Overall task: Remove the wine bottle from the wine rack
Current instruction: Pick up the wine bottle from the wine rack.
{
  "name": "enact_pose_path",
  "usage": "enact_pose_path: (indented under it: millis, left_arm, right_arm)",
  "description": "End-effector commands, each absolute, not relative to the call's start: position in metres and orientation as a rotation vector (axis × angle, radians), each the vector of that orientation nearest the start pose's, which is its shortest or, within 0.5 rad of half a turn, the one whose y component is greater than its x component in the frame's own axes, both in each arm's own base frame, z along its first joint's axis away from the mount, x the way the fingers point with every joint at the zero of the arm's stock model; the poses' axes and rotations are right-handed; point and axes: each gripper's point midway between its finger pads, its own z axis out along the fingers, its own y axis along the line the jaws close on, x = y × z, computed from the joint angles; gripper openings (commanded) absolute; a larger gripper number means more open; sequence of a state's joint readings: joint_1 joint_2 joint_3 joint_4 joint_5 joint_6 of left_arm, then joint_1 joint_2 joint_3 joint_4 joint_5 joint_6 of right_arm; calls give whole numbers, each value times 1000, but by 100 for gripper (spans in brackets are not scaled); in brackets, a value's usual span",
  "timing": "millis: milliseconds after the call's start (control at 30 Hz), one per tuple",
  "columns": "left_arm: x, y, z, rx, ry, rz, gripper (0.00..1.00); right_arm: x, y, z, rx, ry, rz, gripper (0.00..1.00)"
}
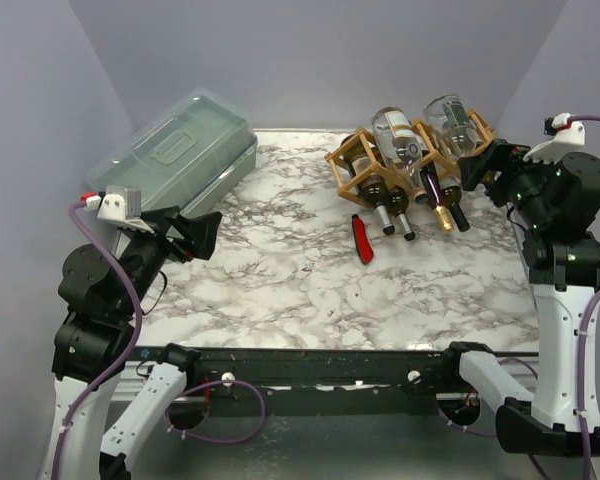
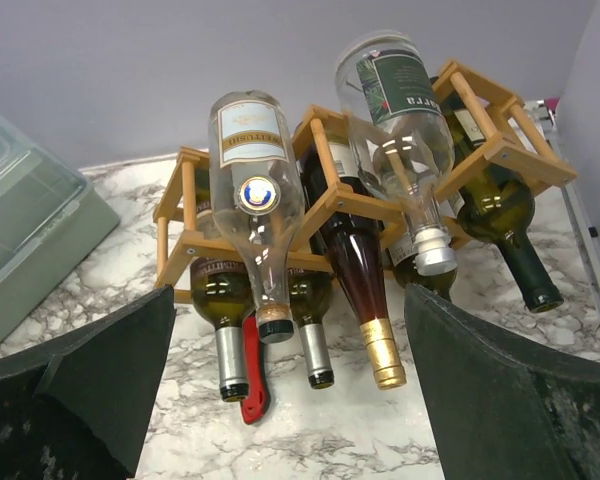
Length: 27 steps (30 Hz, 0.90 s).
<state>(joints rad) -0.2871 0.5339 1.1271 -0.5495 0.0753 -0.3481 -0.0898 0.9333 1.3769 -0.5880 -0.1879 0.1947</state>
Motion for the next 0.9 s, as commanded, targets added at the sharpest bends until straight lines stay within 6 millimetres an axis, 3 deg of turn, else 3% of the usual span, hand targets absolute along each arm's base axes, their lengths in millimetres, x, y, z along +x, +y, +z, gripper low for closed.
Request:
enact_pose_path:
  millis: [0,333,567,867]
  left_arm:
    - [182,-103,416,83,1579,-664,99]
    - [189,-116,414,130,1619,-712,99]
    - [204,-140,399,215,1689,-795,99]
    - [230,-147,367,340,1716,-711,99]
  right_arm:
    - [296,12,417,142,1718,234,100]
    - [294,16,424,104,1720,249,100]
    - [291,50,416,-304,1711,292,100]
    - [297,55,404,-455,1786,288,100]
